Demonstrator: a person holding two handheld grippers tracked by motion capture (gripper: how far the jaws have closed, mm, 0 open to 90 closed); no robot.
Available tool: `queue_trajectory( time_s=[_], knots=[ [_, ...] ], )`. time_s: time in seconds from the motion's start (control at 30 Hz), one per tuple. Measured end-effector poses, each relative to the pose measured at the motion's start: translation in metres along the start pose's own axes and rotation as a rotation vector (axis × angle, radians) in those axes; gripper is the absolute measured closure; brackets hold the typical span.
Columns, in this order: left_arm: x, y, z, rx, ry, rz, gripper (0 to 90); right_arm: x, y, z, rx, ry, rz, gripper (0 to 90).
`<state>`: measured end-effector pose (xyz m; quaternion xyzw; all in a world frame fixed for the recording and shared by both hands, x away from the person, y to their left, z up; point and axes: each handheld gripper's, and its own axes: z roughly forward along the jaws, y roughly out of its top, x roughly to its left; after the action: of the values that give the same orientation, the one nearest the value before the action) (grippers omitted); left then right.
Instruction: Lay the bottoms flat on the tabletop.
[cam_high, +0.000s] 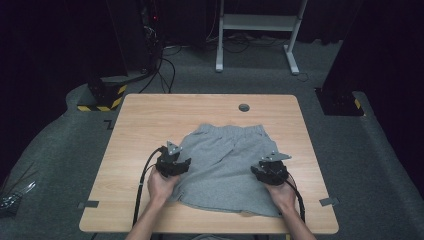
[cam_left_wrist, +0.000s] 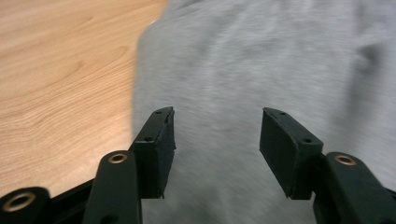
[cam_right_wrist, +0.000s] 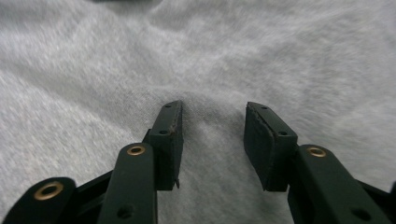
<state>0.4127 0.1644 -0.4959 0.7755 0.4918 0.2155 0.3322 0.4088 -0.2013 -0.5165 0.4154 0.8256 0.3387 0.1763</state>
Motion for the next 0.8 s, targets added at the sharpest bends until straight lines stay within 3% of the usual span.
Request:
queue_trajectory(
  time_s=[0.23, 0.37, 0.5, 0.6, 0.7, 0.8],
  knots=[
    [0.015, 0.012, 0.026, 0.055, 0.039, -0.038, 42.7, -0.001, -0.003, 0.002, -0.027, 0.012, -0.027, 53.5],
    [0.017, 0.012, 0.033, 0.082, 0.039, -0.03, 51.7, -0.001, -0.005, 0.002, -0.041, 0.013, -0.023, 53.3],
    [0.015, 0.012, 0.032, 0.097, 0.029, -0.014, 66.4, -0.001, -0.006, 0.002, -0.041, 0.014, -0.023, 53.3],
    [0.012, 0.011, 0.029, 0.117, 0.039, 0.023, 78.1, -0.001, -0.006, 0.002, -0.043, 0.015, -0.024, 53.0],
    [0.01, 0.008, 0.023, 0.134, 0.046, 0.039, 80.9, -0.001, -0.006, 0.002, -0.043, 0.017, -0.026, 52.5],
    [0.011, -0.001, 0.014, 0.132, 0.046, 0.021, 81.6, 0.0, -0.006, 0.002, -0.041, 0.028, -0.033, 52.5]
  ],
)
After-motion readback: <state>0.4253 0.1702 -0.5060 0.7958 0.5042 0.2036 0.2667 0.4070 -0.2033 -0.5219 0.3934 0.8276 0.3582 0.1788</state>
